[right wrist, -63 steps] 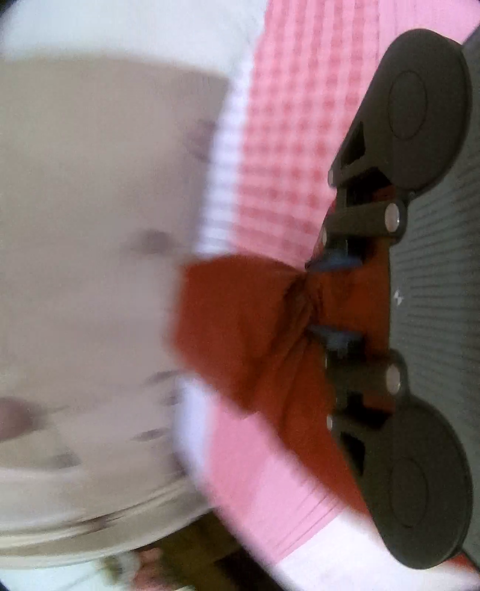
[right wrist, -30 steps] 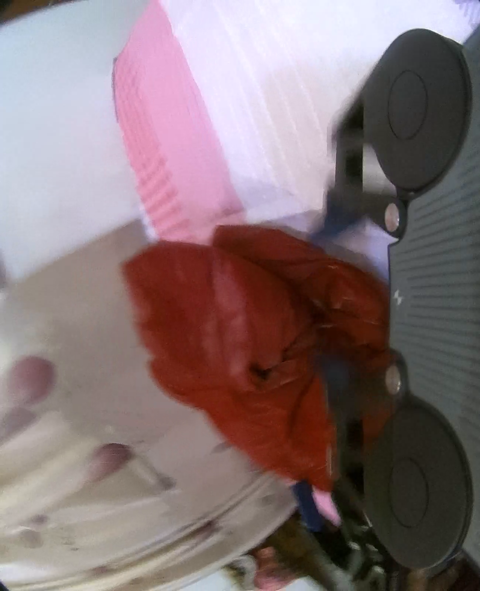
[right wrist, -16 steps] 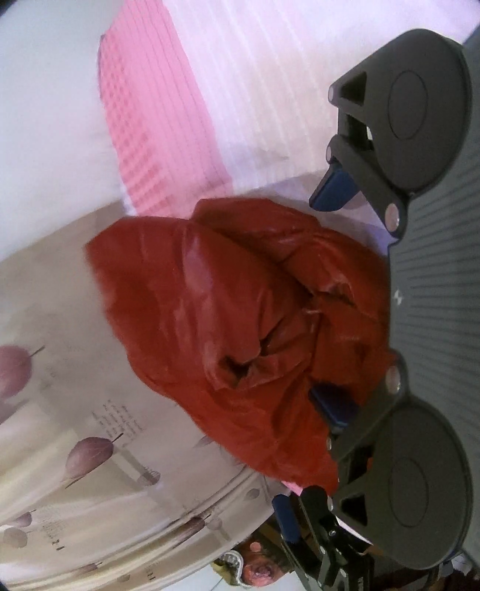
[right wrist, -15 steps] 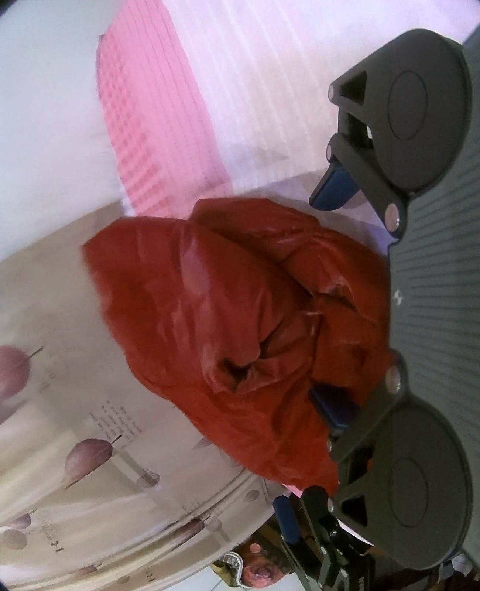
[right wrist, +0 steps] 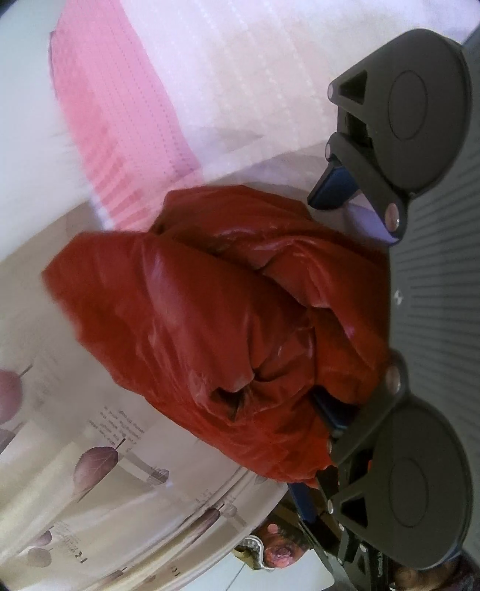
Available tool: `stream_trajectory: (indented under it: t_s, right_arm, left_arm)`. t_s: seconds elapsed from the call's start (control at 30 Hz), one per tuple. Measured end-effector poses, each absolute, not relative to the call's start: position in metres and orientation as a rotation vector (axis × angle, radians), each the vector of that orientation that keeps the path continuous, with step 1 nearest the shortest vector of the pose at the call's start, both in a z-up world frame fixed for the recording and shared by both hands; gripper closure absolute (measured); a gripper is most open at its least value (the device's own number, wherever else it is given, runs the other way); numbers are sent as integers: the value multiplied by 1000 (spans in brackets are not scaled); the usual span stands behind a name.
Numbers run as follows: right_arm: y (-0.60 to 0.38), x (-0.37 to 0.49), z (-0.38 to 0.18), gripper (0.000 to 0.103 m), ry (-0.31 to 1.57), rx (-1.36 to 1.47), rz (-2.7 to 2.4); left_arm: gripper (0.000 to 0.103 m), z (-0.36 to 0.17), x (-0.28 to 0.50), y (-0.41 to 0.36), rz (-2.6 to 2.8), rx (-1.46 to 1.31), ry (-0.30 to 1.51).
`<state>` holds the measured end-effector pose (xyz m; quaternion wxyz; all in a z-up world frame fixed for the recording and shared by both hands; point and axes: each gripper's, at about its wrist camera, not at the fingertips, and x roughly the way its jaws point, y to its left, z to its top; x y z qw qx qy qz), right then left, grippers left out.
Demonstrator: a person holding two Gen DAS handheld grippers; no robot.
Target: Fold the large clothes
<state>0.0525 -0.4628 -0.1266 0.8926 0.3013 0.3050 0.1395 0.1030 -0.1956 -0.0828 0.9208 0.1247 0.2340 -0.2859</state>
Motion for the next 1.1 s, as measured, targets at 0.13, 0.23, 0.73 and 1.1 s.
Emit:
stream_trajectory:
  t_s: [0.13, 0.23, 0.73, 1.1]
  right_arm:
    - [-463, 56, -126, 0, 639, 618, 298]
    - [-464, 57, -127, 0, 632, 618, 308]
    - [-477, 70, -127, 0, 687, 653, 372]
    - [-485, 84, -131, 0, 693, 683, 444]
  left_arm:
    - [0, -84, 109, -196, -601, 246, 491]
    - [0, -84, 112, -194, -620, 231, 494]
    - [0, -103, 173, -137, -741, -180, 633]
    - [0, -136, 215, -128, -884, -374, 812]
